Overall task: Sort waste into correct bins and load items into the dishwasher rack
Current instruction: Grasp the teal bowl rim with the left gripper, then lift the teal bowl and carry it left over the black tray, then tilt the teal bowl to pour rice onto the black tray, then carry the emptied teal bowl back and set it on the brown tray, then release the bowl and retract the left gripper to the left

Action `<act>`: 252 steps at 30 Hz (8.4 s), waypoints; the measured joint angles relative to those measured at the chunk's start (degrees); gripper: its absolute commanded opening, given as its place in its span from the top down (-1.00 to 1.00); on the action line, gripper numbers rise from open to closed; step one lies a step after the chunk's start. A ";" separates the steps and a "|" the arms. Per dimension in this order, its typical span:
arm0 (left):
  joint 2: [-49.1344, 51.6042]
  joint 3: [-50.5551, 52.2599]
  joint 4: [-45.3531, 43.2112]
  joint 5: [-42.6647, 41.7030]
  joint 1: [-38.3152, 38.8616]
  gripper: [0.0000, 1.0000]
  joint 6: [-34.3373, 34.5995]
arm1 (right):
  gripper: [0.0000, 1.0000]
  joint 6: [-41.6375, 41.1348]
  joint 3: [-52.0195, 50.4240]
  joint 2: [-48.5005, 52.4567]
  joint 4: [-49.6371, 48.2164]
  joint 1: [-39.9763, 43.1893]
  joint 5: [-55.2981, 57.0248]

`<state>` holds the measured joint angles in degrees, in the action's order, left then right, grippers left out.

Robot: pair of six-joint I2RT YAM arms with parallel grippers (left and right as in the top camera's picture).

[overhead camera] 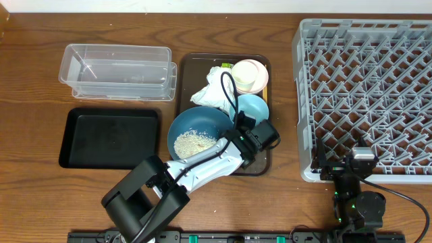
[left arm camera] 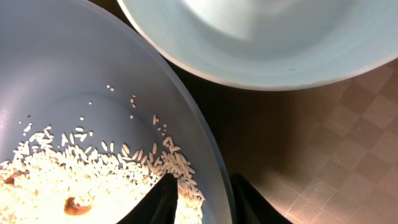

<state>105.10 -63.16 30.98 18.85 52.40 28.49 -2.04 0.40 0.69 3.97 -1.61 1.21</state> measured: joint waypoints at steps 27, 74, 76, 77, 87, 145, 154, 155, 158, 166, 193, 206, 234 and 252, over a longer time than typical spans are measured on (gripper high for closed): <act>-4.09 -0.33 0.04 -0.31 0.22 0.88 0.00 | -0.98 0.00 0.00 0.00 0.00 0.00 0.00; -36.22 -0.33 4.72 -26.99 -41.31 0.88 2.47 | -0.99 0.00 0.00 0.00 0.02 0.00 0.00; -36.22 -0.33 4.74 -30.84 -44.74 0.88 2.64 | -0.99 0.00 0.00 0.00 0.00 0.00 0.00; -36.22 -0.33 4.74 -32.59 -46.05 0.88 2.64 | -0.98 0.00 0.00 0.00 0.00 0.00 0.00; -36.20 -0.33 4.79 -52.04 -57.61 0.88 2.78 | -0.98 0.00 0.00 0.00 0.00 0.00 0.00; -19.45 2.75 3.67 -105.96 -97.42 0.88 -3.08 | -0.99 0.00 0.00 0.00 0.00 0.00 0.00; -18.84 3.06 11.56 -106.66 -97.66 0.88 -4.50 | -0.99 0.00 0.00 0.00 0.02 0.00 0.00; -18.84 3.06 11.23 -106.66 -97.68 0.88 -4.79 | -0.98 0.00 0.00 0.00 0.00 0.00 0.00; -18.97 3.10 11.98 -106.84 -97.72 0.88 -6.16 | -0.98 0.00 0.00 0.00 0.02 0.00 0.00; -21.00 3.26 9.66 -106.77 -97.66 0.88 -11.67 | -0.99 0.00 0.00 0.04 0.00 0.00 0.00; -34.69 3.32 14.14 -57.64 -33.16 0.88 -15.02 | -0.99 0.00 0.00 0.04 0.00 0.00 0.00; -21.00 3.32 5.70 -39.28 -17.77 0.88 -14.97 | -0.99 0.00 0.00 0.04 0.00 0.00 0.00; -29.16 0.83 1.90 -33.92 -26.10 -0.18 -14.34 | -0.99 0.00 0.00 0.04 0.00 0.00 0.00; -39.45 0.11 14.08 -30.91 -82.49 -0.61 -1.66 | -0.98 0.00 0.00 0.04 -0.04 0.00 0.02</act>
<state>65.65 -63.05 45.06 -12.05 -30.09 26.83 -2.04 0.40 0.73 3.92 -1.61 1.23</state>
